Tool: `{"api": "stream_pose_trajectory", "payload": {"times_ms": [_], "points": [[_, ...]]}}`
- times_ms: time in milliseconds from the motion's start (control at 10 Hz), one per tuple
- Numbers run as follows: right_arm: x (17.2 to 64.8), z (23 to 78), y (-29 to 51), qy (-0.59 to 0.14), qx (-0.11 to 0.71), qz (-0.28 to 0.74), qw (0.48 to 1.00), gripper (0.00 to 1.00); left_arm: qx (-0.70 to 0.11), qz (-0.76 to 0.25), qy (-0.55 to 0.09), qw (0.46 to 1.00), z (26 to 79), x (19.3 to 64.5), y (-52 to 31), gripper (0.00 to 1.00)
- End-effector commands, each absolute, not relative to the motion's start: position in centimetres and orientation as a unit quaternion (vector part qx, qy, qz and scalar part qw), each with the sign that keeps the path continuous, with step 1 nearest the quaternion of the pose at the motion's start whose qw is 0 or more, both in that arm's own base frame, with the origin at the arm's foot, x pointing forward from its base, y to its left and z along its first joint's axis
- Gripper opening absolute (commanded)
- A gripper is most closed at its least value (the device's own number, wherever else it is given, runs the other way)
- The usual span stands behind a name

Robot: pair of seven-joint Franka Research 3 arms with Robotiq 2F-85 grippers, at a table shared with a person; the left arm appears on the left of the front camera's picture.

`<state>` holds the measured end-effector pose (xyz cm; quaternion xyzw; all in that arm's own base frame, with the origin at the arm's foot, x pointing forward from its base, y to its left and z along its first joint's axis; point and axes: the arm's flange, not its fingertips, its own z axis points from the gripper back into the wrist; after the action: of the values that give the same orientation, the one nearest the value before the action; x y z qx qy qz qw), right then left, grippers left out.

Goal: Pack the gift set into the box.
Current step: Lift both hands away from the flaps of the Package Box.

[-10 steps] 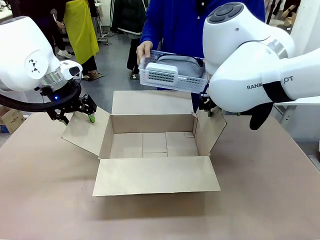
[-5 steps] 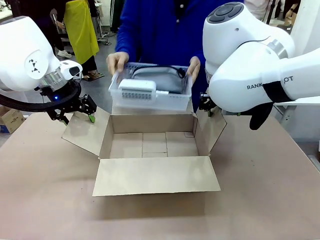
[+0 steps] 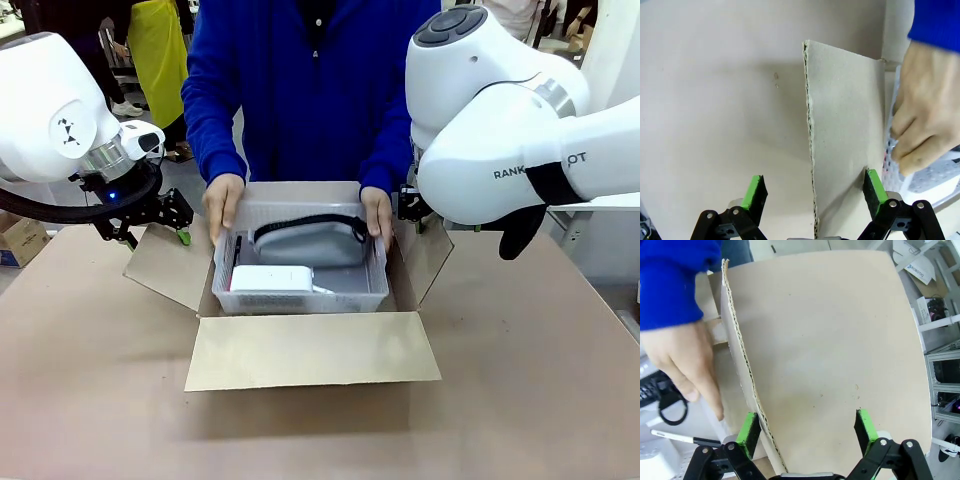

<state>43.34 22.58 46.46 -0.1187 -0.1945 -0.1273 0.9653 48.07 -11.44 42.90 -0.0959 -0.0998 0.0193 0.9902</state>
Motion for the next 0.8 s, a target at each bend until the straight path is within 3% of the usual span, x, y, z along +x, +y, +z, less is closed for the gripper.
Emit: {"api": "stream_pose_trajectory", "payload": {"times_ms": [0, 700], "points": [[43.76, 46.66, 22.44, -0.199, -0.126, -0.124, 0.964, 1.0, -0.089, 0.026, -0.102, 0.99, 43.02, 48.03, -11.43, 1.0], [43.76, 46.66, 22.44, -0.199, -0.126, -0.124, 0.964, 1.0, -0.089, 0.026, -0.102, 0.99, 43.02, 48.03, -11.43, 1.0]]}}
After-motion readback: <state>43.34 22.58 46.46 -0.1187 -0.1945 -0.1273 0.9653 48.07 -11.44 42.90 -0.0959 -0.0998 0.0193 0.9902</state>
